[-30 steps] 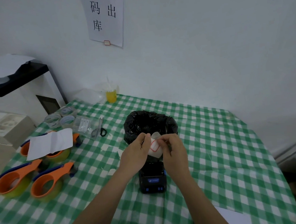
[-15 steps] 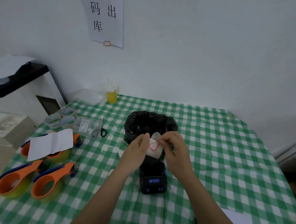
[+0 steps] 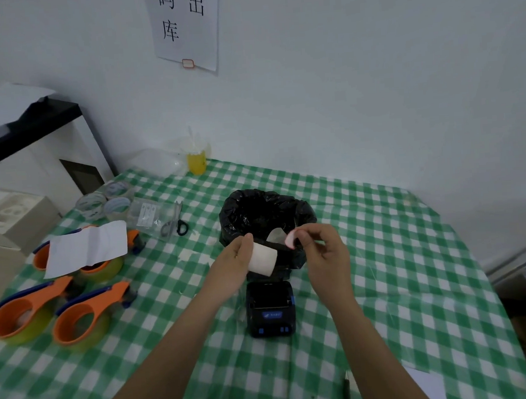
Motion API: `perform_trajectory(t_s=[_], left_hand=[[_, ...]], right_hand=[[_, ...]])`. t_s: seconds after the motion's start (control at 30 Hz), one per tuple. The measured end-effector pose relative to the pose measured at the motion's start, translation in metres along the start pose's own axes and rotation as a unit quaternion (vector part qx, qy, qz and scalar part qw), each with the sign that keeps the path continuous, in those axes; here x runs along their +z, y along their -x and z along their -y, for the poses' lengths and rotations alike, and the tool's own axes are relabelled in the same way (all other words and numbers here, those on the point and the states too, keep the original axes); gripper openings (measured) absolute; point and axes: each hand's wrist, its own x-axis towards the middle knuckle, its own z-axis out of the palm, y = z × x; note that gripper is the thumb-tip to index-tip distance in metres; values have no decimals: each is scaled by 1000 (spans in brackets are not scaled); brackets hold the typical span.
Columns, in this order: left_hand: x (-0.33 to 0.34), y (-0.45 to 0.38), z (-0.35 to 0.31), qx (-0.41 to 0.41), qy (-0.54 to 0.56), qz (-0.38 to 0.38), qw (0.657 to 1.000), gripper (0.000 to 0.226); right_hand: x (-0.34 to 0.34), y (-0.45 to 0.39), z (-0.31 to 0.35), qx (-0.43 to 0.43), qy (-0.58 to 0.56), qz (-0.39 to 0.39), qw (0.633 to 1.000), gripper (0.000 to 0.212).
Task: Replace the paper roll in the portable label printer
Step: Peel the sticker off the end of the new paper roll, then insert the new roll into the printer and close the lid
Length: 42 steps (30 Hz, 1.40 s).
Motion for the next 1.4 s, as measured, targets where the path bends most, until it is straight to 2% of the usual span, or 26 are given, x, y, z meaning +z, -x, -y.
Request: perform_trajectory(t_s=[0.07,0.23,0.47,0.6,0.73,0.8,0.93,1.07,1.2,1.3,1.4], left_hand=[[0,-3,4,-5,-4,-15,1000,44],[-4,-10,15,-23,-37,-30,999,55],[-5,-27,35,-65,-13,-36,997,51],[-5,-36,40,-75,-12,-33,997,51],[-3,-43,46,-74,-11,-26,997,53],[-2,-45,47,-77,-7,-23,997,53],[2,-47,46,-82,-12,-18,996,50],[8,-47,47,-88,-5,-13,996,49],[17,-40,46,-75,3,-2,997,49],[23,-33,44,-61,3,-2,998,45],[28,-24,44,-63,6,6,998,43]], right_hand=[[3,-8,-8,38,13,4,999,15],[14,-30,-34,114,71,6,991,20],[43,-80,-79,150,209,81,963,22],[57,-108,-99,162,298,124,933,17],[62,-124,-113,167,338,166,911,14],[61,-127,-117,158,347,171,908,21],[53,-119,-115,135,320,149,926,28],[43,-87,-91,109,203,124,965,22],[35,-41,-72,93,128,191,969,19],[30,-16,-70,105,117,267,951,34],[27,3,-76,99,138,291,941,46]])
